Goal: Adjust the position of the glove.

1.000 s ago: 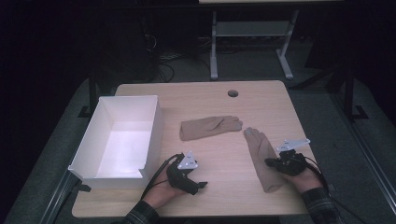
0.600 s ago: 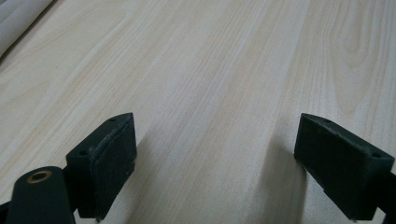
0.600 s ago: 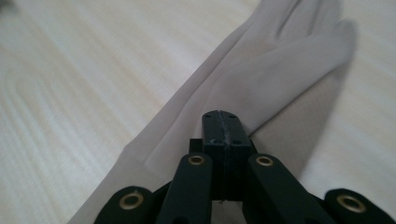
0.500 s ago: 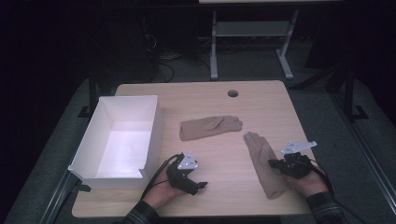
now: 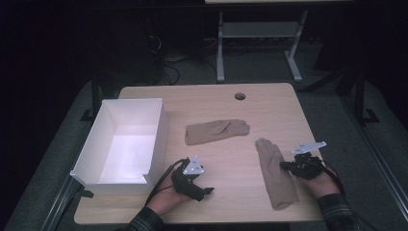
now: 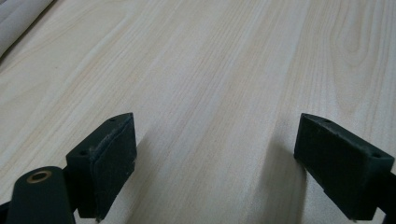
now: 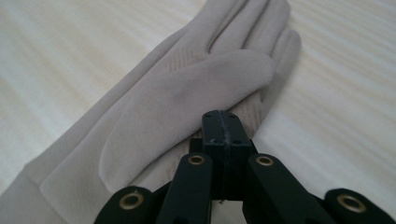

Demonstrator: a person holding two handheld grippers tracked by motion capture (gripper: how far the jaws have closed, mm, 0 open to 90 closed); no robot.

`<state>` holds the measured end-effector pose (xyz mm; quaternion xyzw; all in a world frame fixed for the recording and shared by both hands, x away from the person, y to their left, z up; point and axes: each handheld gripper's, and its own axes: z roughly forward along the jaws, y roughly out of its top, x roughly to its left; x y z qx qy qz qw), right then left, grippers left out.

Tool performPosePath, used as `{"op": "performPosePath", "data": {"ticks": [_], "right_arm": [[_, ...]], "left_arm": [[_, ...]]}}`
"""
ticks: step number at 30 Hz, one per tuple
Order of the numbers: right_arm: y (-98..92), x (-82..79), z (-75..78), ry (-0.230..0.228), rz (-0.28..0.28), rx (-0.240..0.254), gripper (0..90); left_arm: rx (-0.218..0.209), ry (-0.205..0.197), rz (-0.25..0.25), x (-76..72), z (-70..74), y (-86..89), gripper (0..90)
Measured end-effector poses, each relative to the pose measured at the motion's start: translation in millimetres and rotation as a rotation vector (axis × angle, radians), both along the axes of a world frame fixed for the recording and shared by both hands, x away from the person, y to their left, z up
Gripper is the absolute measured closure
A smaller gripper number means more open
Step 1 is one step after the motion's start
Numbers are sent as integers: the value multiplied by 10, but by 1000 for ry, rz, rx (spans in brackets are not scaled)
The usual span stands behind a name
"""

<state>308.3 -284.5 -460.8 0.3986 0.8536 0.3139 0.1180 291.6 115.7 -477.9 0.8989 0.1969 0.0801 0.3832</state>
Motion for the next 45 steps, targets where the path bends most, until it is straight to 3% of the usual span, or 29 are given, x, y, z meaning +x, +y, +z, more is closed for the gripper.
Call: {"op": "performPosePath", "data": {"ticks": [5, 8, 10, 14, 19, 20, 23, 24, 28, 30, 33, 37, 38, 45], "right_arm": [[20, -130, 14, 5, 12, -9, 900], [20, -128, 24, -2, 17, -8, 900], [-44, -64, 78, -42, -8, 19, 898], [-148, 82, 96, -62, -68, 42, 858], [-278, 284, 34, -105, -140, 52, 672], [-278, 284, 34, -105, -140, 52, 672], [-336, 413, -11, -131, -193, 53, 524], [-336, 413, -11, -131, -193, 53, 524], [-408, 552, -130, -126, -244, 55, 369], [-421, 566, -146, -123, -248, 62, 340], [-452, 606, -216, -124, -267, 66, 221], [-455, 605, -219, -141, -270, 59, 171], [-449, 611, -224, -135, -277, 39, 162], [-459, 623, -227, -118, -285, 51, 151]], "left_arm": [[-2, 3, 2, -3, -2, -1, 122], [-2, 3, 2, -3, -2, -1, 122], [-2, 4, 3, -3, -2, -1, 122], [0, 0, 0, 1, -1, 0, 122], [0, 0, -1, 0, 0, -1, 122], [0, 0, -1, 0, 0, -1, 122], [4, 4, 0, 0, 6, -1, 122], [4, 4, 0, 0, 6, -1, 122], [4, 4, -2, 1, 4, 0, 122], [3, 4, -2, 2, 4, 0, 122], [2, 4, 2, 4, 2, -1, 122], [3, 4, 3, 3, 2, -2, 122], [4, 4, 3, 3, 3, -2, 122], [26, 9, 16, 25, 27, -41, 135]]}}
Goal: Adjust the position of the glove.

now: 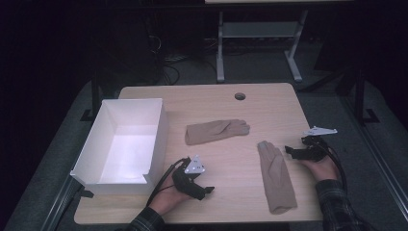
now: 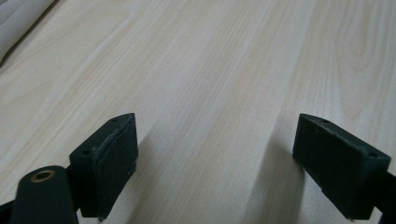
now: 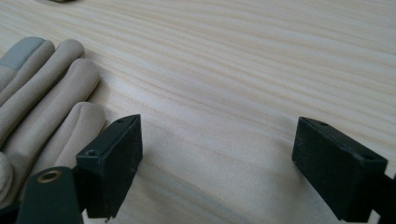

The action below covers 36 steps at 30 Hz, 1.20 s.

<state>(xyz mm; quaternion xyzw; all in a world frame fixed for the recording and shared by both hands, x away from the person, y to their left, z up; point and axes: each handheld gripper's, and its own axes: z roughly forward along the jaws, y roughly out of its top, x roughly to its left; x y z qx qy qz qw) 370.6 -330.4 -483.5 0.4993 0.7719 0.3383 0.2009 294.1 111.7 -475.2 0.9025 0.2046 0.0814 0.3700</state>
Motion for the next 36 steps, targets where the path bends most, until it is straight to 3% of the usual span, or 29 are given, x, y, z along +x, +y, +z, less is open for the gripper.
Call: {"op": "performPosePath", "data": {"ticks": [7, 9, 10, 20, 36], "right_arm": [[21, -10, 0, -2, 5, -3, 144], [17, -5, -2, 0, 5, 0, 143], [17, -5, -2, -1, 6, -1, 143], [17, 0, -3, 0, 4, 0, 143], [15, 1, -4, -1, 5, 1, 144]], "left_arm": [[5, 33, 36, 97, 56, -73, 249], [-10, 55, 41, 147, 99, -83, 413], [-28, 65, 55, 158, 115, -95, 452], [-21, 42, 91, 445, 286, -148, 894], [3, -26, 221, 1040, 337, -261, 895]]}}
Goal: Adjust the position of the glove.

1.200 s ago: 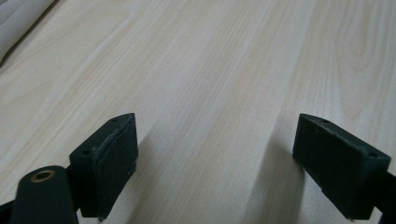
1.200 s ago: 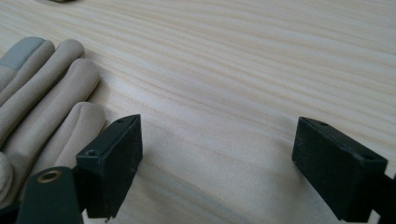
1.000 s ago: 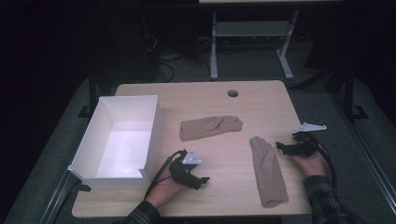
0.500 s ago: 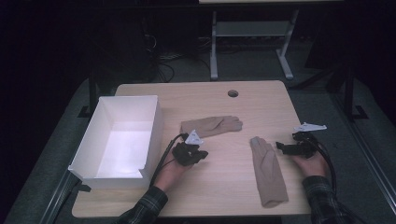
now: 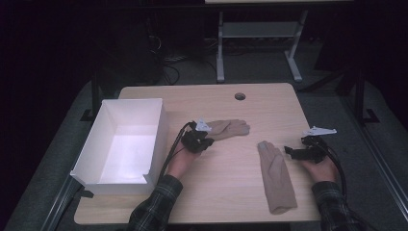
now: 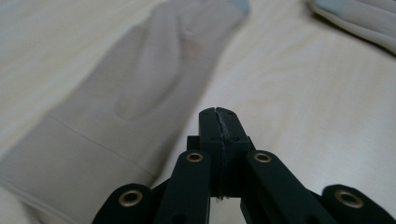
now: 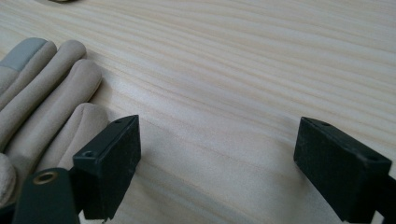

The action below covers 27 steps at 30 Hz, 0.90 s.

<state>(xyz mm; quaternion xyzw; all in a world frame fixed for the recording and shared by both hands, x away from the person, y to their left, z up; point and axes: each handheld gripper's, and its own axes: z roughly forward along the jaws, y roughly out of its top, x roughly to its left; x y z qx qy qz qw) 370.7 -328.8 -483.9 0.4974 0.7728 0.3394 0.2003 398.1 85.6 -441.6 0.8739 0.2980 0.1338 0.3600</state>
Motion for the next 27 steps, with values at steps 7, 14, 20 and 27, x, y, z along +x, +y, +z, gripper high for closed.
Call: {"op": "performPosePath", "data": {"ticks": [7, 14, 20, 27], "right_arm": [[-1, 0, 0, 0, 1, 0, 144], [0, 0, 1, 0, 3, 0, 145], [3, -1, 2, 1, 5, 2, 147], [3, -1, 2, 1, 5, 2, 147]], "left_arm": [[43, -37, 50, 240, -27, 13, 895], [95, -4, 78, 339, -215, 8, 896], [79, 29, 65, 301, -204, -6, 896], [53, 94, -7, 155, -186, -56, 895]]}}
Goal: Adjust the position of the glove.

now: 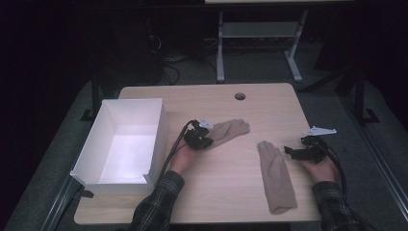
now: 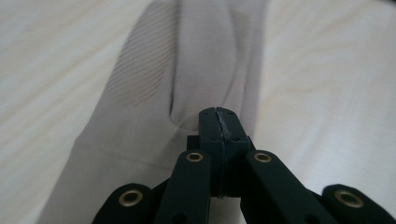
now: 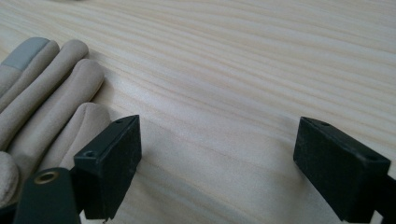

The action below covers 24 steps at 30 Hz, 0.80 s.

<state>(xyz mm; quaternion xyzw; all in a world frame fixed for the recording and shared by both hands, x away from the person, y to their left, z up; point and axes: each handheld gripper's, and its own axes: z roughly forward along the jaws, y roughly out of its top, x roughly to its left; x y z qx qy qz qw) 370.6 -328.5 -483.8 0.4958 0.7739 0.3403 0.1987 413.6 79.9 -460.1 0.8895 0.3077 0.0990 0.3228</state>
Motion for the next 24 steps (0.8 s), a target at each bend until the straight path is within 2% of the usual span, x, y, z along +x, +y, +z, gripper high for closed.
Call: {"op": "performPosePath", "data": {"ticks": [2, 7, 8, 9, 12, 14, 18, 22, 24], "right_arm": [[0, 0, 0, 0, 0, 0, 147], [1, 0, 0, 0, 0, 0, 147], [1, 0, 0, 0, 0, 0, 147], [1, 0, 0, 0, 0, 0, 147], [1, 0, -1, 0, 0, 0, 147], [1, 0, -1, 0, 0, 0, 147], [1, -1, 0, 0, 0, 0, 147], [0, 0, 0, 0, 0, 0, 147], [0, 0, 0, 0, 0, 0, 147]], "left_arm": [[-7, 17, -18, -42, 1, -17, 895], [-63, 70, -70, -169, -13, -93, 895], [-63, 70, -70, -169, -13, -93, 895], [-67, 75, -91, -197, -15, -115, 895], [-96, 102, -116, -255, -27, -180, 896], [-81, 93, -133, -264, -15, -193, 895], [-92, 69, -100, -230, 17, -141, 895], [-107, 30, -28, -107, 62, -50, 895], [-102, 17, -16, -80, 68, -42, 895]]}}
